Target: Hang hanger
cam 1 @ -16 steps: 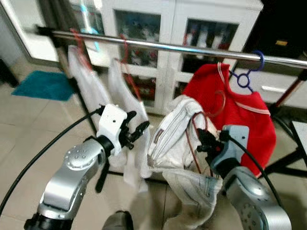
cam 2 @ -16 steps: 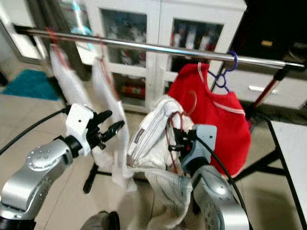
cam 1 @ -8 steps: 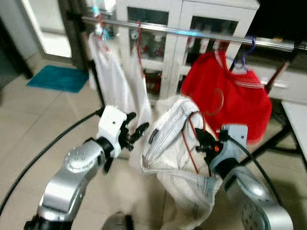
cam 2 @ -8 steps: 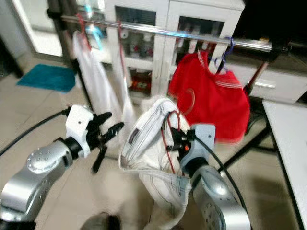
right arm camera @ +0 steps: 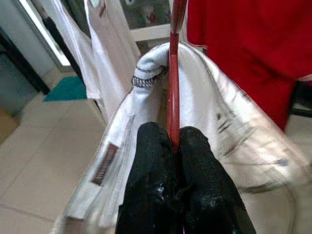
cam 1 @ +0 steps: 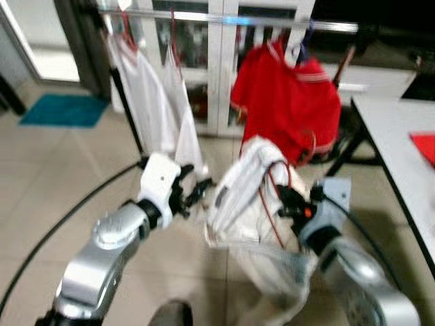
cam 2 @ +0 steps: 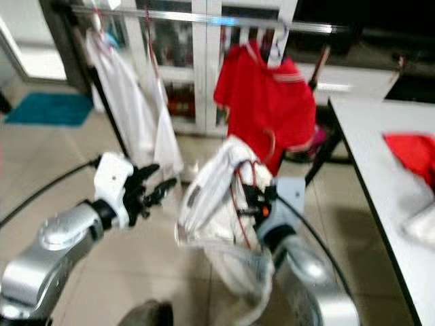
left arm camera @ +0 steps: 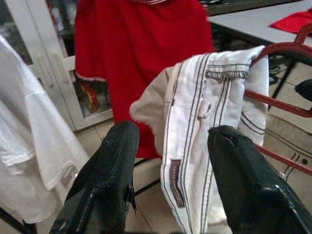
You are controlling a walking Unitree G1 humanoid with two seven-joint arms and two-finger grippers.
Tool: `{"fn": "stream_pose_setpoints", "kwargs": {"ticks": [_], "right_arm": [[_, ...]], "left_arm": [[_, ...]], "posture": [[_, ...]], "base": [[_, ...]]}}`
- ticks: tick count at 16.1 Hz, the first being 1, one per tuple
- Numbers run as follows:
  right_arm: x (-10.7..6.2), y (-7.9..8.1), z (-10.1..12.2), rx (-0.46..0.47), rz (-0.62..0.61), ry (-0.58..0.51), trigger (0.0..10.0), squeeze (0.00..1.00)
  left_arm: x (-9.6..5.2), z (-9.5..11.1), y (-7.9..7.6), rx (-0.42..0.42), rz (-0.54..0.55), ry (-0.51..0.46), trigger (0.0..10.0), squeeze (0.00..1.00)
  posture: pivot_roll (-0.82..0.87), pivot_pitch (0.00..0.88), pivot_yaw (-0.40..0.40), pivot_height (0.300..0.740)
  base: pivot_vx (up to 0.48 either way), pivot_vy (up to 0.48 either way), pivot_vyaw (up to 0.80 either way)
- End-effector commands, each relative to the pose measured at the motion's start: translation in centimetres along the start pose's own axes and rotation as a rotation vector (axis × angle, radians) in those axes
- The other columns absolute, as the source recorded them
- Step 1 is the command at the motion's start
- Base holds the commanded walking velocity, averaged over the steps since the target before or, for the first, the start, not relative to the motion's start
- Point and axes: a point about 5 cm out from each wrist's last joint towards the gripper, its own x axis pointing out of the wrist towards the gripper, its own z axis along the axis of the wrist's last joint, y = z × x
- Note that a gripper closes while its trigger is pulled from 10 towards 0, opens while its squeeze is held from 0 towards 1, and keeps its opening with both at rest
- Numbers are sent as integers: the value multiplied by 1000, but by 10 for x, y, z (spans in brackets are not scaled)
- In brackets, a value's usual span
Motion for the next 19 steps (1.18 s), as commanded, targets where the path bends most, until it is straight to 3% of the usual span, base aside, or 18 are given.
{"fn": "stream_pose_setpoints", "kwargs": {"ticks": [1, 9, 12, 13, 18, 19], "right_arm": [[-1, 7, 13, 3, 45, -64, 0, 0], [2, 7, 14, -17, 59, -65, 0, 0], [5, 7, 19, -53, 83, -81, 0, 0], [8, 8, 24, -70, 108, -94, 0, 0], [13, 18, 38, -118, 223, -124, 0, 0], [13, 20, 40, -118, 241, -130, 0, 0]], "left_arm": [[0, 3, 1, 18, 1, 0, 10000, 0], [1, 3, 2, 22, 6, 0, 10000, 0], [7, 5, 6, -2, 28, -9, 10000, 0], [12, 7, 6, -10, -7, -18, 10000, 1000], [40, 9, 18, 85, 62, 25, 10000, 1000], [43, 6, 18, 125, 46, 46, 10000, 725]], "posture": [[-11, 58, -28, 740], [-11, 56, -23, 740], [-12, 48, -21, 740], [-15, 44, -17, 740], [-17, 30, -15, 740], [-17, 30, -15, 740]], "base": [[-266, 0, 0], [-266, 0, 0], [0, 0, 0], [0, 0, 0], [0, 0, 0], [0, 0, 0]]}}
